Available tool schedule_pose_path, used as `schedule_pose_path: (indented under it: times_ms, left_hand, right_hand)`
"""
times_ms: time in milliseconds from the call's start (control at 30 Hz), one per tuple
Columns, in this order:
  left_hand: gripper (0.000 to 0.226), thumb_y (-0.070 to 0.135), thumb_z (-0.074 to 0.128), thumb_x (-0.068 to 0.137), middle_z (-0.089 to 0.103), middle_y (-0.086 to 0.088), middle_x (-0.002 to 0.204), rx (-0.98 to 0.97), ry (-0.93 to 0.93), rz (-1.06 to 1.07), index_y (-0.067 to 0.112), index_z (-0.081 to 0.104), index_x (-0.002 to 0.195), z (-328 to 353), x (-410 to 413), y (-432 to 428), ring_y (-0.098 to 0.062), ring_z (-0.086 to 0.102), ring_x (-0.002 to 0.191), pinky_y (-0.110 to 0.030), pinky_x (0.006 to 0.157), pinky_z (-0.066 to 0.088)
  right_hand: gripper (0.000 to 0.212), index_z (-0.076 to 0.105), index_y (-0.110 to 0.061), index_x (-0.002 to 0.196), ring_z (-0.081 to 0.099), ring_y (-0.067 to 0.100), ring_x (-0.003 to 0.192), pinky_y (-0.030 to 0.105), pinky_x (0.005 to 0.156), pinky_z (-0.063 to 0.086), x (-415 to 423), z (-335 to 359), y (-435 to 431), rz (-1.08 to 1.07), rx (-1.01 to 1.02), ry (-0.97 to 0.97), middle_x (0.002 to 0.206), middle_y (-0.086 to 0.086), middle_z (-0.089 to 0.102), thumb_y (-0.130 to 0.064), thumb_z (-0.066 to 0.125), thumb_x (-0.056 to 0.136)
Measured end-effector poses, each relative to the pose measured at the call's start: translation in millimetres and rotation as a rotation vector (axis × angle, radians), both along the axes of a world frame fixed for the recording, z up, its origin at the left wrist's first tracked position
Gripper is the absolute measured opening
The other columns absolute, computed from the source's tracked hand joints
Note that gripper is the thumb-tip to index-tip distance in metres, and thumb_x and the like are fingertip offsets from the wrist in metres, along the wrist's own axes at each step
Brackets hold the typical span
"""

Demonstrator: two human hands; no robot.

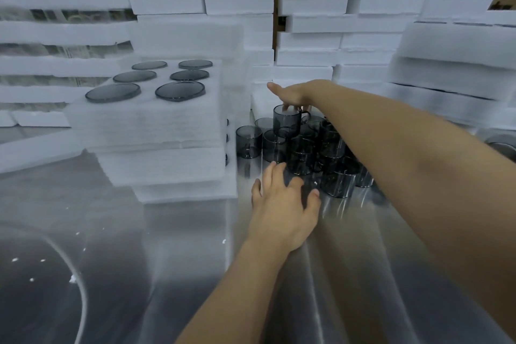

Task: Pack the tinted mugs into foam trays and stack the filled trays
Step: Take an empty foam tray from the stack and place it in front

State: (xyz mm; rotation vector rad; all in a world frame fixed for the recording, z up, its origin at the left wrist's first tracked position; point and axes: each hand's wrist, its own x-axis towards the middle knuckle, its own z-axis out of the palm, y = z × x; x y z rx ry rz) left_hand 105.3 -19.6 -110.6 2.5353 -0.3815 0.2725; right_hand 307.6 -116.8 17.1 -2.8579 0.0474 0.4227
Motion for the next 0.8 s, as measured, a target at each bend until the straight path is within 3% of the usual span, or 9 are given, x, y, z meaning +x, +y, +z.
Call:
schedule_pose_path:
  times_ms: [67,167,200,300,333,433,600,667,800]
  left_hand:
    - [0.044,0.044,0.037,0.099,0.018,-0.004,0.158,-0.012,-0.003,0.002,0.017,0.056,0.128,0,-1,0,-0.013,-0.003,0.147,-0.044,0.12,0.005]
    - [0.043,0.044,0.037,0.099,0.019,-0.004,0.157,-0.02,0.007,0.002,0.018,0.056,0.128,0,0,0,-0.013,-0.002,0.147,-0.045,0.12,0.005]
    - [0.043,0.044,0.037,0.099,0.02,-0.004,0.157,-0.024,0.006,0.002,0.018,0.056,0.128,-1,0,0,-0.013,-0.002,0.147,-0.045,0.119,0.005]
    - [0.041,0.044,0.038,0.099,0.022,-0.003,0.156,-0.028,-0.001,-0.001,0.019,0.056,0.127,-2,1,0,-0.012,0.0,0.146,-0.045,0.119,0.006]
    - [0.041,0.044,0.038,0.098,0.022,-0.003,0.156,-0.028,-0.002,-0.003,0.02,0.056,0.126,-2,1,0,-0.011,0.0,0.146,-0.045,0.119,0.006]
    - [0.04,0.045,0.038,0.098,0.022,-0.003,0.156,-0.026,0.003,-0.007,0.02,0.057,0.123,-3,3,0,-0.012,0.0,0.146,-0.045,0.119,0.006]
    - [0.042,0.046,0.037,0.098,0.021,-0.002,0.157,-0.015,0.013,-0.007,0.021,0.058,0.123,-3,5,1,-0.011,-0.001,0.146,-0.045,0.118,0.005]
    - [0.041,0.046,0.037,0.097,0.021,-0.001,0.156,-0.025,0.014,-0.012,0.022,0.058,0.123,-3,5,1,-0.008,-0.001,0.145,-0.046,0.118,0.005]
    - [0.042,0.046,0.039,0.097,0.026,0.0,0.154,-0.052,-0.009,-0.008,0.022,0.058,0.125,-4,8,2,-0.006,0.003,0.143,-0.046,0.116,0.007]
  right_hand:
    - [0.098,0.054,-0.011,0.133,0.046,0.036,0.123,0.045,0.098,0.033,3,-2,-3,0.016,0.011,-0.08,0.134,0.018,0.048,-0.076,-0.003,0.086]
    - [0.09,0.062,-0.011,0.123,0.048,0.034,0.123,0.047,0.105,0.032,8,-6,-8,0.035,0.054,-0.235,0.088,0.01,0.051,-0.069,0.001,0.092]
    - [0.086,0.064,-0.01,0.119,0.048,0.034,0.122,0.048,0.107,0.032,10,-7,-11,0.037,0.067,-0.282,0.086,0.01,0.051,-0.066,0.004,0.094]
    - [0.071,0.063,-0.007,0.119,0.051,0.035,0.115,0.044,0.101,0.039,17,-7,-22,0.009,0.113,-0.422,0.125,0.017,0.055,-0.057,0.017,0.099]
    - [0.066,0.062,-0.006,0.12,0.052,0.034,0.11,0.04,0.095,0.042,19,-7,-26,-0.01,0.146,-0.463,0.129,0.018,0.054,-0.053,0.021,0.1]
    - [0.058,0.062,-0.003,0.118,0.052,0.027,0.09,0.031,0.079,0.041,23,-2,-35,-0.105,0.336,-0.555,0.122,0.017,0.058,-0.048,0.03,0.1]
    - [0.05,0.061,-0.006,0.108,0.054,0.022,0.083,0.031,0.078,0.042,17,23,-44,-0.327,0.871,-0.703,0.099,0.006,0.06,-0.047,0.036,0.096]
    - [0.041,0.057,-0.011,0.085,0.051,0.02,0.072,0.031,0.072,0.042,6,38,-44,-0.325,1.056,-0.716,0.084,0.003,0.055,-0.046,0.038,0.096]
    - [0.045,0.06,-0.01,0.08,0.052,0.019,0.071,0.029,0.071,0.042,-36,71,-47,-0.22,1.173,-0.761,0.086,0.003,0.062,-0.047,0.041,0.097]
